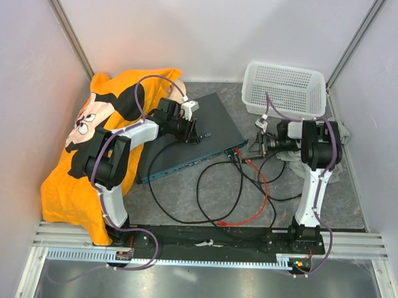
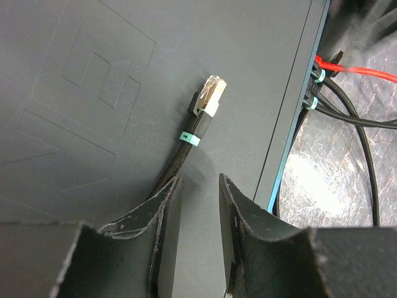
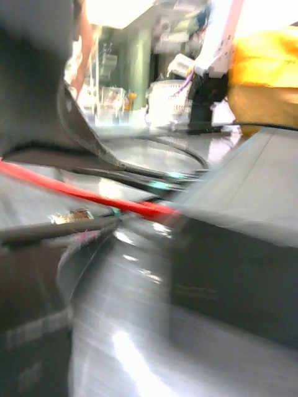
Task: Pull the plug from the switch port
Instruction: Pull the connector from the switch port.
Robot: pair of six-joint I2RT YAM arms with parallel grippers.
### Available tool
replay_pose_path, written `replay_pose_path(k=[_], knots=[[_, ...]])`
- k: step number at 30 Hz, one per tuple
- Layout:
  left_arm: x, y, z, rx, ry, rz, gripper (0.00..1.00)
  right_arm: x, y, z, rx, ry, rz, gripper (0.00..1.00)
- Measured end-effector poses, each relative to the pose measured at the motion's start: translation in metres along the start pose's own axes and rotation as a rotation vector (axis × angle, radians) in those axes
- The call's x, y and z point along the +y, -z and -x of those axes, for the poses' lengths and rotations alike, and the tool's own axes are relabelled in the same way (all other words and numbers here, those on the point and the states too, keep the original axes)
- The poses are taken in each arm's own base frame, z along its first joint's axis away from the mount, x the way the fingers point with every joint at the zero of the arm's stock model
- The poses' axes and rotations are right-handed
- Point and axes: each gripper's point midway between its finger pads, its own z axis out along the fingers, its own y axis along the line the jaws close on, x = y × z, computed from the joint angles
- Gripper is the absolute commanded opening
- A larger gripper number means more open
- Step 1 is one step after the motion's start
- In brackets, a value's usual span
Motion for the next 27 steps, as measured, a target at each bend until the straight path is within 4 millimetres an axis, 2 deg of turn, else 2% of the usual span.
replay_pose_path(k=[1,3,5,9,12,20,27], knots=[[0.0,0.0,0.0,0.0,-0.001,0.001,0.38,0.006,0.003,-0.013,0.003,-0.096,-0.026,0.54],[0.0,0.0,0.0,0.0,-0.001,0.001,0.38,0.014,0.007,-0.035,0.008,-0.233,-0.078,0.55],[0.0,-0.001,0.0,0.001,-0.002,0.002,0.38,0.017,0.007,-0.045,0.005,-0.298,-0.133,0.54],[-0.001,-0.002,0.001,0.002,-0.01,0.009,0.38,0.011,0.004,-0.034,-0.021,-0.361,-0.138,0.52],[-0.002,-0.003,0.001,0.003,-0.017,0.013,0.38,0.009,0.002,-0.026,-0.041,-0.395,-0.12,0.6],[-0.003,-0.003,0.002,0.005,-0.021,0.014,0.38,0.006,0.0,-0.001,-0.138,-0.383,-0.147,0.67],[-0.003,-0.008,0.005,0.01,-0.024,0.008,0.38,0.0,-0.006,0.018,-0.212,-0.381,-0.171,0.65]])
